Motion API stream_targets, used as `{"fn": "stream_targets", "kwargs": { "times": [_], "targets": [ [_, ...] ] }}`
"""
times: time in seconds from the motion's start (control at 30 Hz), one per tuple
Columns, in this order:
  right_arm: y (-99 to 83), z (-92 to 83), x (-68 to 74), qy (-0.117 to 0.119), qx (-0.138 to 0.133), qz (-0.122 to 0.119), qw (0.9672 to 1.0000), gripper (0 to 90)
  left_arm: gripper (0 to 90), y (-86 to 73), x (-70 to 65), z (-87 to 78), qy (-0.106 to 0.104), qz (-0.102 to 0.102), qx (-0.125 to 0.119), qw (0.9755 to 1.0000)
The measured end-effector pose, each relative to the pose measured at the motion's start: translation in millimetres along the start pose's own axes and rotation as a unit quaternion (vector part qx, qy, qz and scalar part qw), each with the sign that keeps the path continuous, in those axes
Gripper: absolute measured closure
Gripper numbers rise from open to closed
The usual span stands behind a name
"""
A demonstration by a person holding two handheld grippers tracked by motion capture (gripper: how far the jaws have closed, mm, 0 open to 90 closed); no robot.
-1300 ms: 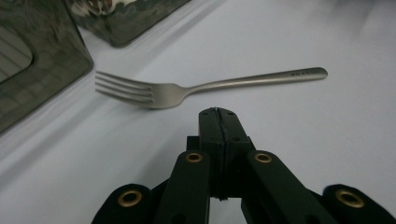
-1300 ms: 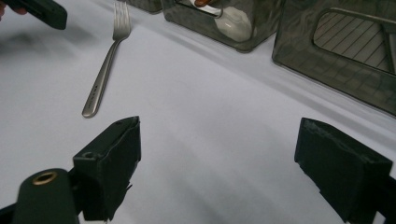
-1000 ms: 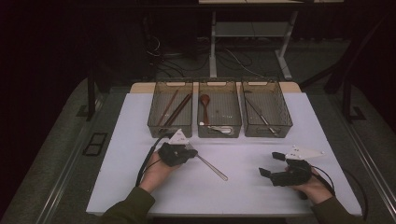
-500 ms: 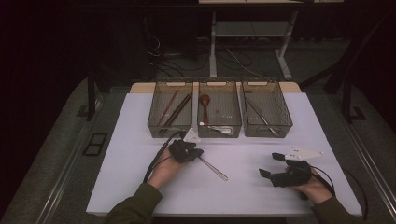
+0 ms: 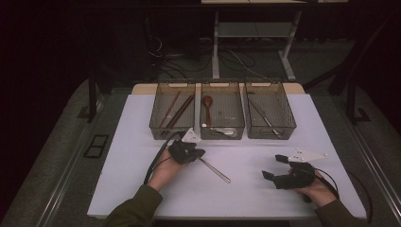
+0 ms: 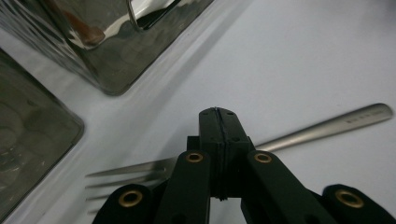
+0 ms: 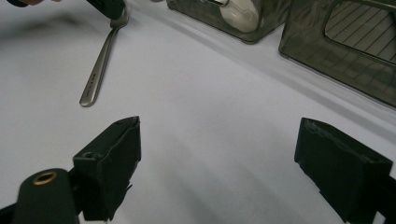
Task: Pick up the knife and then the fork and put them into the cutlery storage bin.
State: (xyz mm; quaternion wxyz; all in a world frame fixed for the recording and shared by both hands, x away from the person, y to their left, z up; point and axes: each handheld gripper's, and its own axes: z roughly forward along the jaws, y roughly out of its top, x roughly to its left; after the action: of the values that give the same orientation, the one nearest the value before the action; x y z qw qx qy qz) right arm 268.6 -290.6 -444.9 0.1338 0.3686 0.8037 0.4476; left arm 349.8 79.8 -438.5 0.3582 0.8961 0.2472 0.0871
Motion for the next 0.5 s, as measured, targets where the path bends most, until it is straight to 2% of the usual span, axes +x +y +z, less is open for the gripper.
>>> {"fn": "stream_targets", "kwargs": {
  "times": [0.1, 0.23, 0.4, 0.5],
  "targets": [
    [0.0, -0.2, -0.1, 0.0, -0.001, 0.001, 1.0, 14.4, 89.3, -0.8, -2.0, 6.5, -0.008, 0.002, 0.013, 0.9999],
    [-0.3, -0.1, -0.4, 0.0, 0.0, 0.0, 1.0, 14.4, 89.4, 0.7, -4.0, 6.1, -0.005, 0.005, 0.025, 0.9997],
    [-0.3, -0.8, -0.2, 0.0, -0.001, 0.002, 1.0, 14.5, 89.4, -2.1, -7.3, -1.3, -0.008, 0.014, 0.046, 0.9988],
    [-0.5, -1.0, 0.0, 0.0, -0.001, 0.002, 1.0, 14.5, 89.4, -9.2, -10.4, -9.8, -0.019, 0.015, 0.053, 0.9983]
  ]
}}
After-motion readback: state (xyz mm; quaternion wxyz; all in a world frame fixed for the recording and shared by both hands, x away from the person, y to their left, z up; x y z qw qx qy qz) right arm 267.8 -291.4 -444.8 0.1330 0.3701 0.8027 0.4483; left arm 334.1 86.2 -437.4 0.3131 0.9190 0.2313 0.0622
